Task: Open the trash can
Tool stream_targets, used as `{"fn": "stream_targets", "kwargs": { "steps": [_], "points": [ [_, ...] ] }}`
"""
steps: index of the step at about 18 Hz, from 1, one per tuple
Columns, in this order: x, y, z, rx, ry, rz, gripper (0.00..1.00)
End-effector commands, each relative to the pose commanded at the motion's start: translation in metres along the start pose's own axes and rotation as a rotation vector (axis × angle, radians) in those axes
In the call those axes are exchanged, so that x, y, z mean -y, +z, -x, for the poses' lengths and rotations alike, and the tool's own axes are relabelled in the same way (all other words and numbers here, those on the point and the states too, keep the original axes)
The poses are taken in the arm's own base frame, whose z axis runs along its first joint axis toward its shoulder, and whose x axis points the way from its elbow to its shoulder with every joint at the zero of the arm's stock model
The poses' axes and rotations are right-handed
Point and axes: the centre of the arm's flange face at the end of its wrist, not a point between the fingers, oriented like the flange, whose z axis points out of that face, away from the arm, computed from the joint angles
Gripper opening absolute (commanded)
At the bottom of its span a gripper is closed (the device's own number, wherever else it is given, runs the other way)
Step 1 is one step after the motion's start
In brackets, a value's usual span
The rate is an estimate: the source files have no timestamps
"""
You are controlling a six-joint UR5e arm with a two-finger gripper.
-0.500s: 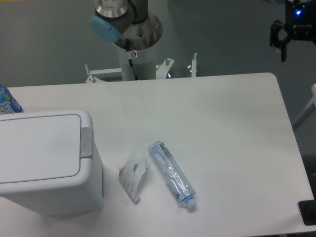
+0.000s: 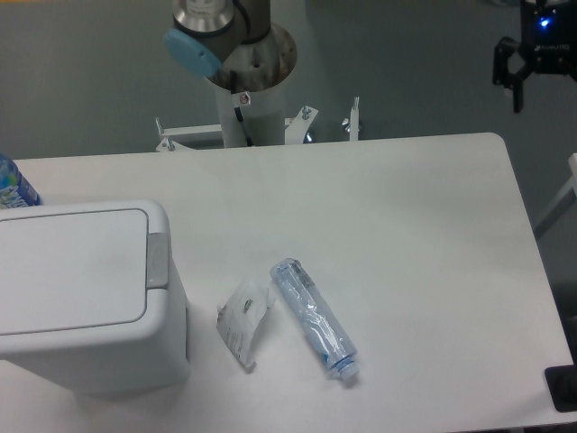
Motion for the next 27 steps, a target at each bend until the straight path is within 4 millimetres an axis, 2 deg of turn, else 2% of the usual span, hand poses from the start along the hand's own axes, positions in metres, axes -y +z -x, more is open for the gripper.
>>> {"fn": "stream_targets", "kwargs": {
  "steps": [4, 11, 14, 19, 24, 27],
  "points": [
    [0.006, -0.001, -0.002, 0.000, -0.022, -0.005, 1.00],
    [0.077, -0.005, -0.025, -0.019, -0.279, -0.058, 1.00],
    [0.128, -0.007, -0.048, -0.056, -0.356, -0.088, 1.00],
    [0.215, -0.003, -0.093, -0.150, -0.588, -0.129, 1.00],
    [0.279, -0.012, -0.140, -0.291, -0.706, -0.204, 1.00],
    [0.295, -0.014, -0.149, -0.415, -0.821, -0.265, 1.00]
  ]
}}
